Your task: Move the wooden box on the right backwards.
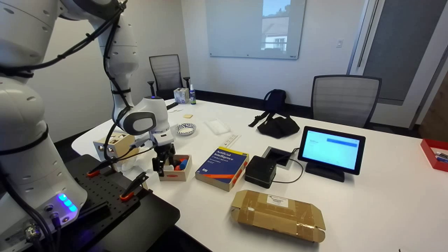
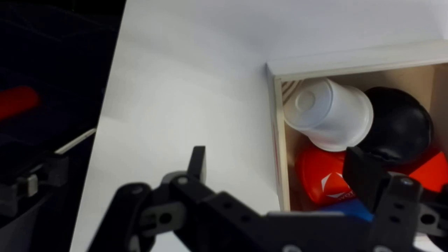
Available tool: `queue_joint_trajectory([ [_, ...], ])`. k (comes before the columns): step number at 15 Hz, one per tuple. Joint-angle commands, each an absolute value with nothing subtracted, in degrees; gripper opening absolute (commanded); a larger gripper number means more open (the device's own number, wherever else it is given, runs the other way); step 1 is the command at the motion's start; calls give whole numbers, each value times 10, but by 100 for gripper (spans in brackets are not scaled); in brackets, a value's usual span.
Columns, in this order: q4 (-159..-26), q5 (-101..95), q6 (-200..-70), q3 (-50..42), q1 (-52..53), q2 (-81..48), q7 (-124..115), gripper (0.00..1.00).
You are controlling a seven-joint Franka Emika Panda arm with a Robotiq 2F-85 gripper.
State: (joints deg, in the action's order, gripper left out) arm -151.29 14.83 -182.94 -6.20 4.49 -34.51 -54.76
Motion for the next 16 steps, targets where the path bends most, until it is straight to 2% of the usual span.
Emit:
queue_joint_trajectory([
  [1,-1495,172,-1861,-43,29,-373,-517,100],
  [4,-1481,177,-1884,-33,18,-398,-508,100],
  [5,-1477,180,-1894,-32,17,-407,-508,75],
  [7,-1468,184,-1913,-26,9,-422,-506,66],
  [13,-1460,189,-1952,-16,0,-439,-504,19],
  [16,-1462,186,-1953,-9,-7,-433,-503,1],
])
